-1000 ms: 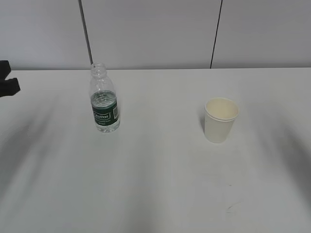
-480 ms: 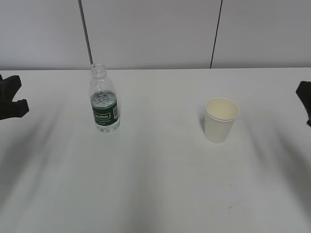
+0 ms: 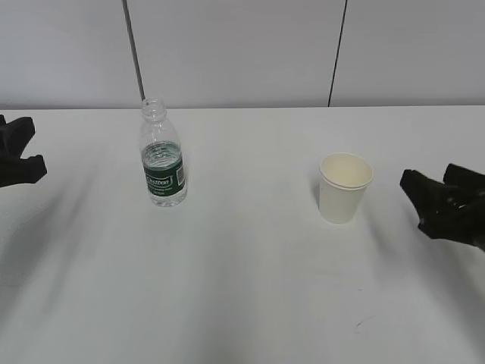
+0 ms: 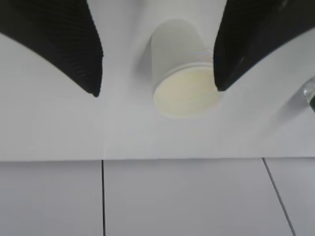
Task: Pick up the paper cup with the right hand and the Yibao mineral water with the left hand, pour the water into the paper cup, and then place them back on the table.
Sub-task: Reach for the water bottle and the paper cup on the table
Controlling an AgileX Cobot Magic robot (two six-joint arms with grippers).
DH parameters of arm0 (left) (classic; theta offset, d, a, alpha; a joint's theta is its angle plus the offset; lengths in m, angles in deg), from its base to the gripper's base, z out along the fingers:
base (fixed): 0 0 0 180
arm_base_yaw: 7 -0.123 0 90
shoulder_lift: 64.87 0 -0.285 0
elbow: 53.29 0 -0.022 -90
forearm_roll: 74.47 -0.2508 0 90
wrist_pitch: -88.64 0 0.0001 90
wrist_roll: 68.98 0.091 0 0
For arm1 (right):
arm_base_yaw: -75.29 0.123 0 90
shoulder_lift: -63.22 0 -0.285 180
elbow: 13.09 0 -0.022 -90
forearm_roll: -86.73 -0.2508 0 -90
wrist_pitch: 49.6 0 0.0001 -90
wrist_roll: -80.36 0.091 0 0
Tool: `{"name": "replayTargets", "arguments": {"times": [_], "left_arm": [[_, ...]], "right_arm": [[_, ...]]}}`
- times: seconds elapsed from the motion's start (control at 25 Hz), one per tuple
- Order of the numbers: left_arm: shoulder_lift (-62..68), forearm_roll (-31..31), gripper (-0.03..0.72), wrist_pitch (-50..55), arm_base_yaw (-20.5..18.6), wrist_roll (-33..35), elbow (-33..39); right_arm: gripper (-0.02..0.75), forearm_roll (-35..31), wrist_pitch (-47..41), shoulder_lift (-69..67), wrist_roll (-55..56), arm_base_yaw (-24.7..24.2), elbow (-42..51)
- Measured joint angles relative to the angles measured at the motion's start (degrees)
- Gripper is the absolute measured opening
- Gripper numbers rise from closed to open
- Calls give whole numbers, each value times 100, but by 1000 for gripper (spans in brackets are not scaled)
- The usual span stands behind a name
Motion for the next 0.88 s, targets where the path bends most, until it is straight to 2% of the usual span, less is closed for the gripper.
{"name": "replayTargets", "arguments": {"times": [0.2,0.44,0.88], "left_arm": [[0,-8,238,-5,0,0,0],[0,-8,238,-5,0,0,0],[0,-13,238,-5,0,0,0]], "right_arm": [[551,177,17,-647,0,0,-89],[551,1045,62,-694,0,0,-105],[557,1083,74,-708,0,0,-114]]}}
